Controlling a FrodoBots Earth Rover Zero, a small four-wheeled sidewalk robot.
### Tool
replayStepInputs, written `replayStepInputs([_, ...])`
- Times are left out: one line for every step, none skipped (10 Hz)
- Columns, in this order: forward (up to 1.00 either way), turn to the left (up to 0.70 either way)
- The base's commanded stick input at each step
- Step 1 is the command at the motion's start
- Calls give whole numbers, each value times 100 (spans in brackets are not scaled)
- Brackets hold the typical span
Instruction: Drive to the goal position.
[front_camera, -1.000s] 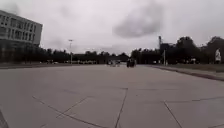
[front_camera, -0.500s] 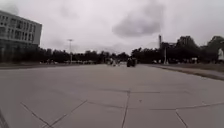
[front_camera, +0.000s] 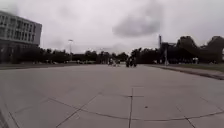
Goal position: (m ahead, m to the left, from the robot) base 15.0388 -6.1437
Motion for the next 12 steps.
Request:
replayStepInputs([60,1])
replayStepInputs([60,1])
replayStepInputs([60,1])
replayStepInputs([60,1])
replayStepInputs([60,1])
replayStepInputs([60,1])
replayStepInputs([60,1])
replayStepInputs([60,1])
replayStepInputs([60,1])
replayStepInputs([60,1])
replayStepInputs([60,1])
replayStepInputs([60,1])
